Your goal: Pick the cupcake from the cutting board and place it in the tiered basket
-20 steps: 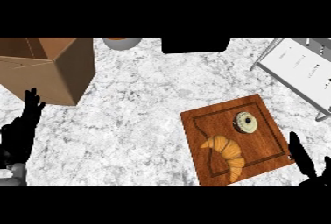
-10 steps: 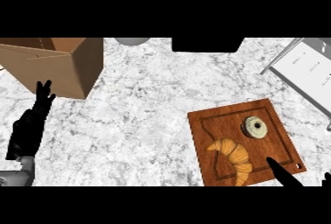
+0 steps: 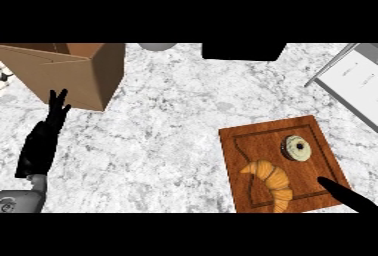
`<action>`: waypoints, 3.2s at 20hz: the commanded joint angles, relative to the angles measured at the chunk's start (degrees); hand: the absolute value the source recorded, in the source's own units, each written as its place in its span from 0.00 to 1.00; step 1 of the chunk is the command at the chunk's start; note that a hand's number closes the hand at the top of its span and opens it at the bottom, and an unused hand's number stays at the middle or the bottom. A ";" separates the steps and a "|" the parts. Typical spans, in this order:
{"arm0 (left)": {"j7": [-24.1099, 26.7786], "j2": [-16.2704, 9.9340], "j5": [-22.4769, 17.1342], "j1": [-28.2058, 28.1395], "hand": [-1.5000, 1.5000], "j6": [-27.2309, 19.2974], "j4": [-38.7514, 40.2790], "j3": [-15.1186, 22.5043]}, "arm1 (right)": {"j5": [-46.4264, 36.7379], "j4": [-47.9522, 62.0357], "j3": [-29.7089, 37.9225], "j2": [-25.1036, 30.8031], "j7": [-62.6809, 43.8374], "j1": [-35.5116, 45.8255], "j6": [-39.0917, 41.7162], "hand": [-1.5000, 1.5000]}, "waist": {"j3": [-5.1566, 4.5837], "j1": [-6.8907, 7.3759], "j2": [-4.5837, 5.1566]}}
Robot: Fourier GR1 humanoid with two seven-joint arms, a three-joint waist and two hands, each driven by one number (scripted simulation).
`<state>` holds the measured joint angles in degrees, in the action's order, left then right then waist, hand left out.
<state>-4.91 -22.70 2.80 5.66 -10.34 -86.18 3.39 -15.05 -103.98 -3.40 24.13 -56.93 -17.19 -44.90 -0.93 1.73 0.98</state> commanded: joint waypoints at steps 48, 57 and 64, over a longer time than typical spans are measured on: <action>0.33 3.60 3.15 1.96 0.50 -1.58 2.41 0.11 | -33.25 13.61 12.58 -24.08 -28.35 29.81 34.47 0.00 | 0.77 -1.96 -1.06; 2.21 1.12 0.77 1.84 0.50 1.46 2.49 -3.21 | -30.42 16.53 13.80 -24.13 -28.30 32.98 33.89 0.00 | 0.85 -1.52 -1.08; 0.23 2.20 1.39 3.30 0.50 1.55 2.98 -2.64 | -22.08 20.77 10.33 -24.13 -25.44 34.16 35.50 1.00 | 0.92 -1.64 -1.02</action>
<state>-4.28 -19.88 4.65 6.12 -10.10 -83.15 1.37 -41.50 -83.90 8.85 0.00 -71.19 15.36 -12.77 -0.33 0.47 -0.13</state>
